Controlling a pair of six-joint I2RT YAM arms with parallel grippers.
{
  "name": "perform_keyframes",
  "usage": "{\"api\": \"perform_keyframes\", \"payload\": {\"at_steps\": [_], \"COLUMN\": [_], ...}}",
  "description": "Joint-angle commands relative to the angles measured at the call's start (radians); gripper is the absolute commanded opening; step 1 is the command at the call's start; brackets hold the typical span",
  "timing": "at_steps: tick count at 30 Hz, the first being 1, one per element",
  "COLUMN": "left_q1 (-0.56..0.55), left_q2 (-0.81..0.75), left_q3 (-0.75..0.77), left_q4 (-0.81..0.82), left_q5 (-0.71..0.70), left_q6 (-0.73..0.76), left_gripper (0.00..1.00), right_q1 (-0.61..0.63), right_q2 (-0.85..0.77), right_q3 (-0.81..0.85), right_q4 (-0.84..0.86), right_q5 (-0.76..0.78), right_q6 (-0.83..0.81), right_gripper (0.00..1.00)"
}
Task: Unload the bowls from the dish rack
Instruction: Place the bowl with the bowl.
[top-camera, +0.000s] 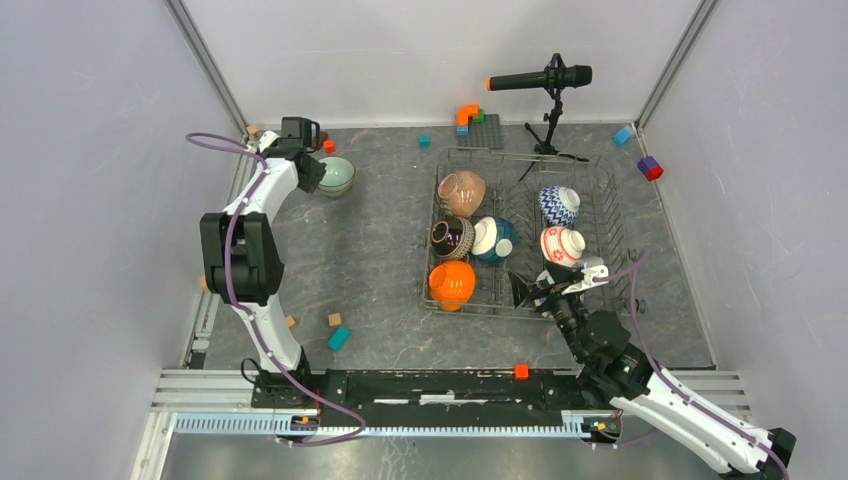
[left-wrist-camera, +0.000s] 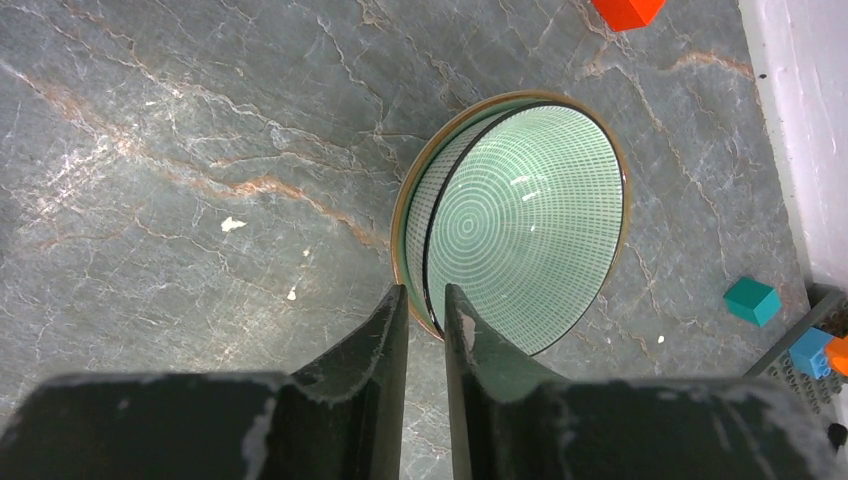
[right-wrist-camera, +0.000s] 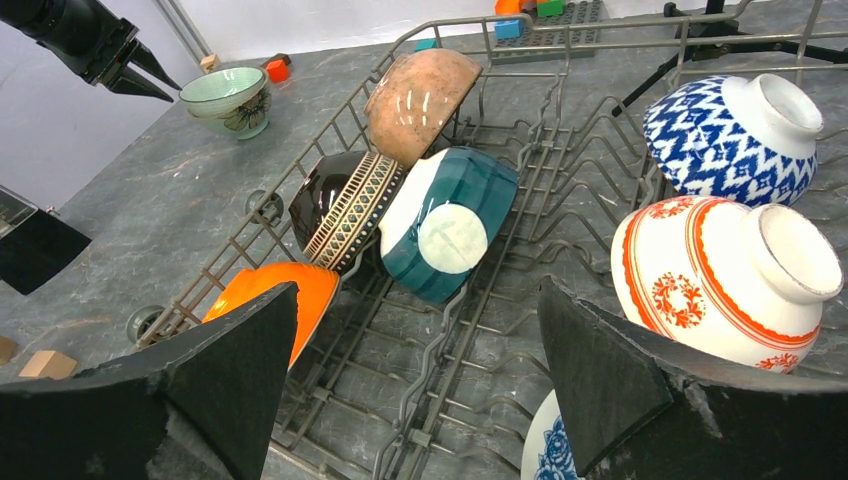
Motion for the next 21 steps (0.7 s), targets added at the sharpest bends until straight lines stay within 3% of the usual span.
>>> {"api": "perform_keyframes", "payload": {"at_steps": [1,7,21], "left_q1": [0.004,0.004,0.007], "left_q2": [0.015,0.034,0.046], "left_q3": [0.005,0.005,-0.012], "left_q4": [0.002,0.004,0.027], "left_q5": [-0.018,-0.017,-0.008], "left_q6": [0.034,0.032,0.029], "left_gripper": [0.24,0.13,0.08], "right_q1": [0.0,0.0,0.0], "right_q2": [-0.009,-0.009,0.001], "right_q3": [-0.009,-0.01,-0.009], "right_q4": [0.021,0.019,0.023], "right_q5": [0.001,0.005,0.009], "right_q6": [-0.009,-0.009,-0.01], "right_gripper": [0.94,0.94,0.94]}}
